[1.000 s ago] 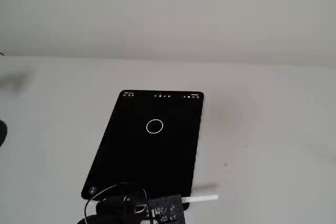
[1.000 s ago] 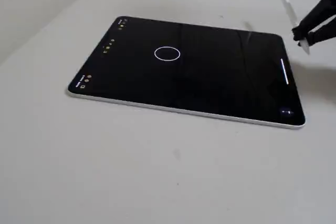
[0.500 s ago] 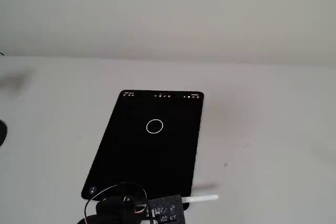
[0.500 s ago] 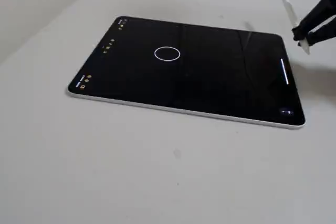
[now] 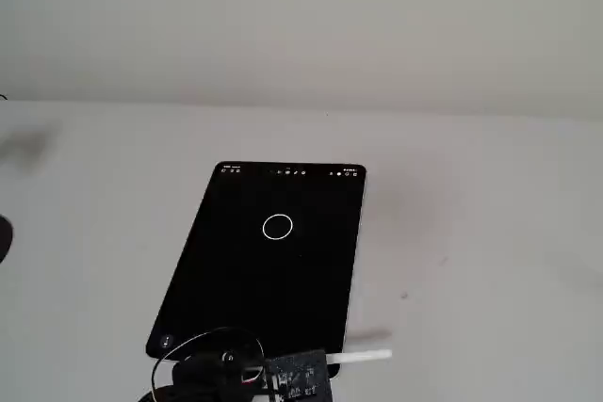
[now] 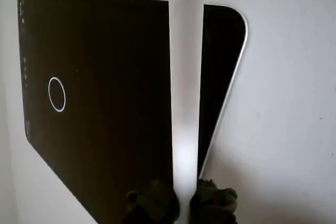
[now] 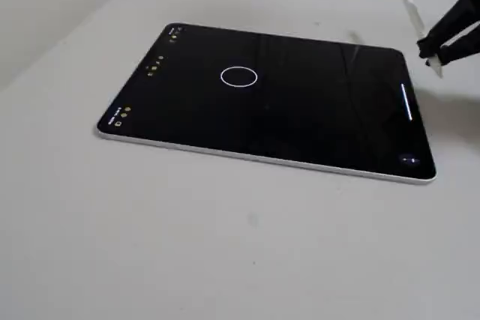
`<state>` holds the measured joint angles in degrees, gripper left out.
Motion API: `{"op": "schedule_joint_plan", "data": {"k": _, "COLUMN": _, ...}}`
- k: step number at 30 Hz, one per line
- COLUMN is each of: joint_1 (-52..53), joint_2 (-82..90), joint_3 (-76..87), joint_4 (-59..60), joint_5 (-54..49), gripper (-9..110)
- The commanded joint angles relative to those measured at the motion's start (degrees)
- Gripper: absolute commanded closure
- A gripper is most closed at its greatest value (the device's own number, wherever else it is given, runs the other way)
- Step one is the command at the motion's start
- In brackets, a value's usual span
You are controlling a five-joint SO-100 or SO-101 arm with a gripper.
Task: Draw 2 dots in a circle representing the eyes of a stickman
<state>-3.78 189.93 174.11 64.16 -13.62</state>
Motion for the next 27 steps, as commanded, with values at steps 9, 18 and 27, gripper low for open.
{"op": "schedule_joint_plan", "data": {"k": 9, "joint_1": -0.4, "joint_2": 0.5, "joint_3": -0.3, "joint_4": -0.2, "joint_5": 0.3, "gripper": 101}}
{"op": "schedule_joint_plan", "data": {"k": 18, "joint_1": -2.5, "joint_2": 0.5, "joint_3": 0.0, "joint_4": -16.8, "joint_5": -12.0, "gripper": 101}}
{"op": "schedule_joint_plan", "data": {"k": 27, "joint_1": -11.6, "joint_2": -4.5, "joint_3": 5.4, "joint_4": -54.6, "joint_5": -44.3, "gripper": 102}}
